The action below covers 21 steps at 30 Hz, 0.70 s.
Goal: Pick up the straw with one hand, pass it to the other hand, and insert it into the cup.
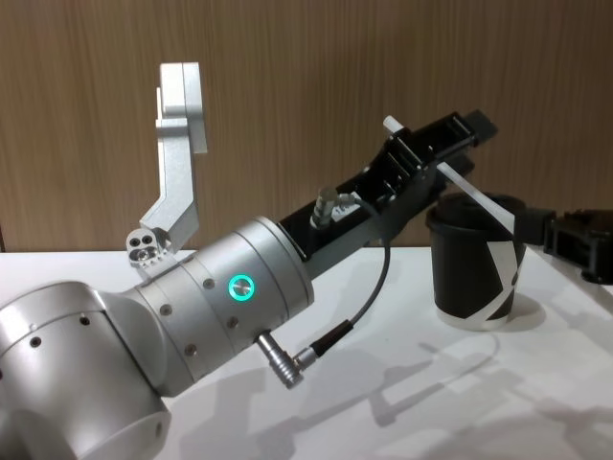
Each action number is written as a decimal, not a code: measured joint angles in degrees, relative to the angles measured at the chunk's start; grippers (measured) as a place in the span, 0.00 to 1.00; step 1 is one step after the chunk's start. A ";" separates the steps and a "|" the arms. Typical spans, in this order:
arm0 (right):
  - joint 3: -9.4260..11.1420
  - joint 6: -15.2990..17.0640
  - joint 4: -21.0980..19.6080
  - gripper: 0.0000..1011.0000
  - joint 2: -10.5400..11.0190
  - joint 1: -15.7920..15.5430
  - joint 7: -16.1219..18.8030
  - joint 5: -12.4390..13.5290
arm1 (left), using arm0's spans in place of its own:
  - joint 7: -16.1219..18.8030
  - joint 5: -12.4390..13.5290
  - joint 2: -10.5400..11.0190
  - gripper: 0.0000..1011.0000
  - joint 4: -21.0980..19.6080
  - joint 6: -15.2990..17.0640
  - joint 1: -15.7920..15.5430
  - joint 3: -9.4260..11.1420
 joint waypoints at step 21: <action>0.00 0.01 0.00 0.02 0.00 0.00 0.00 -0.01 | -0.21 0.00 -0.10 0.01 0.15 -0.13 -0.18 0.13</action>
